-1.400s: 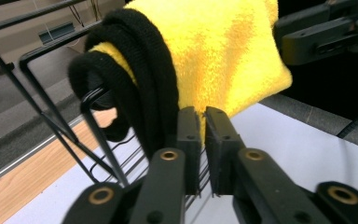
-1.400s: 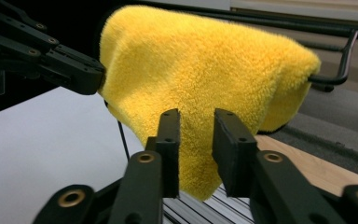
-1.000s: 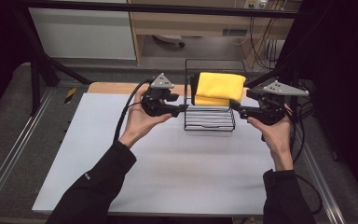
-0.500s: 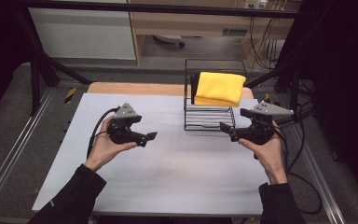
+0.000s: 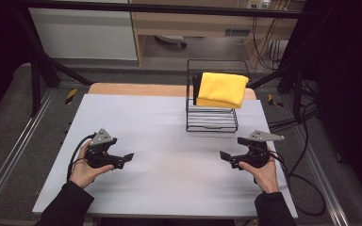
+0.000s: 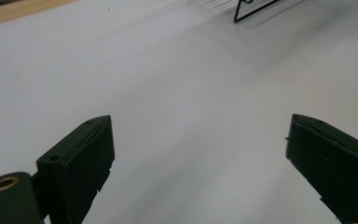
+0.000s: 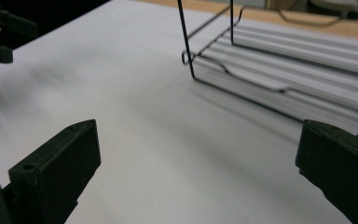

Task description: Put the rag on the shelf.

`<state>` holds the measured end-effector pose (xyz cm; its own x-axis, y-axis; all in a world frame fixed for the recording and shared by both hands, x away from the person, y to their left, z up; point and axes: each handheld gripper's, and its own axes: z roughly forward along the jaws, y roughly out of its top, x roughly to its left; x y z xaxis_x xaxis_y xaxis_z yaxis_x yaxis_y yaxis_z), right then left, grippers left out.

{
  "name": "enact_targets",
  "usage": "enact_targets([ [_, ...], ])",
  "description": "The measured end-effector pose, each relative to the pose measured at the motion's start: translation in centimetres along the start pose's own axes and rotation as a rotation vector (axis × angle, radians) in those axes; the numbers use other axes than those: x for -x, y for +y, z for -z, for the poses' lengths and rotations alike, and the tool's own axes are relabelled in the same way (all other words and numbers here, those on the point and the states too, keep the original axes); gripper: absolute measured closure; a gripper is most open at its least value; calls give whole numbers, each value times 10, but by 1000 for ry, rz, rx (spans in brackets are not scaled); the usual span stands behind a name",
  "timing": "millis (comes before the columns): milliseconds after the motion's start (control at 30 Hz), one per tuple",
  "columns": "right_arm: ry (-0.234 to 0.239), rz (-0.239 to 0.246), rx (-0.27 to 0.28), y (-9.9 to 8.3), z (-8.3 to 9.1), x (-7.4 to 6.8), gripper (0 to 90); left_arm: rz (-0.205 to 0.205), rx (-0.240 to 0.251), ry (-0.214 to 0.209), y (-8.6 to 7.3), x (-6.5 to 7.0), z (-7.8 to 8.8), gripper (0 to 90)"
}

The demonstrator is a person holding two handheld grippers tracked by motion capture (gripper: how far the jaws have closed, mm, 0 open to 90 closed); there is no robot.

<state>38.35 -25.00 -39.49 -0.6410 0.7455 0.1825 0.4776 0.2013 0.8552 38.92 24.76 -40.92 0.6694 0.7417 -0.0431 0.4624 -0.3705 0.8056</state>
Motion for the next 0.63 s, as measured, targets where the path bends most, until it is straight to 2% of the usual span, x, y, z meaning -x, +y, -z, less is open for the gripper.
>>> enact_targets([
  [200,5,-6,-72,-33,-2,5,7,7,0,3,-27,-8,9,78],
  [267,15,-3,-70,-40,0,6,7,12,-1,-3,-32,-9,11,78],
  [333,44,-4,-62,-46,3,7,7,24,2,-6,-37,-10,12,78],
  [467,38,-2,-76,-54,7,11,7,-2,-6,-3,-45,-9,11,78],
  [633,29,-4,-76,-60,8,13,8,10,-10,2,-51,-10,12,78],
])
